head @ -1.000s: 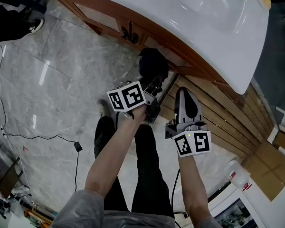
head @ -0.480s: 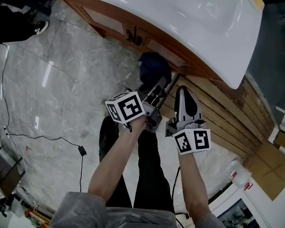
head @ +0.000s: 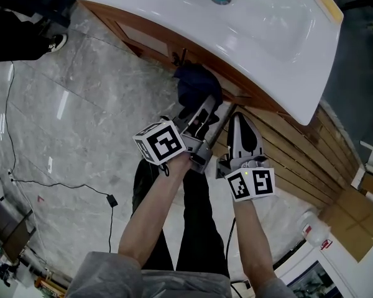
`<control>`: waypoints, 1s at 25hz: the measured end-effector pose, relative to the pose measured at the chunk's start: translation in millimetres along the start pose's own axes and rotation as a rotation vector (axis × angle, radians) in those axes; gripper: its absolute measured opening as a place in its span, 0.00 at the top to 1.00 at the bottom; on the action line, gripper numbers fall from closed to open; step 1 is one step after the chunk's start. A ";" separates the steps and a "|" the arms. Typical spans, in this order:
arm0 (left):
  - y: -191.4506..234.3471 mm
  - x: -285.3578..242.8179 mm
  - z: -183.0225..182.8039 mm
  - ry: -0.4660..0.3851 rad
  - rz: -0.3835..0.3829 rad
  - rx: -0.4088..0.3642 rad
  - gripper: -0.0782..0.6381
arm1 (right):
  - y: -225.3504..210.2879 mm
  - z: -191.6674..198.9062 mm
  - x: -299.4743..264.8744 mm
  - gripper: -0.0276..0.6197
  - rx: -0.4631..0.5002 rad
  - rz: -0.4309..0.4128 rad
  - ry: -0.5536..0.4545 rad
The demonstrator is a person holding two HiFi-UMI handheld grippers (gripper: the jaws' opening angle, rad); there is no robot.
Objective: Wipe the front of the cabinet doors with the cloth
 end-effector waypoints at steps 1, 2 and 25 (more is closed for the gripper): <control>-0.5 -1.3 -6.4 -0.006 0.006 0.001 0.82 | 1.9 -0.7 -3.6 0.94 -0.001 0.002 -0.002; -0.7 -2.5 -12.3 -0.011 0.010 0.002 0.82 | 4.0 -1.3 -7.0 0.94 -0.003 0.004 -0.005; 18.3 -32.1 -35.5 0.005 0.038 0.076 0.82 | 7.7 5.8 -28.3 0.94 -0.013 0.051 0.001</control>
Point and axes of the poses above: the fingertips, and each gripper's own axes: x backward along the fingers, y to its left, z out of its underside, the point moved 5 cm from there along x, backward along the fingers, and after that the axes turned 8 degrees about -x, right-handed, at the moved point
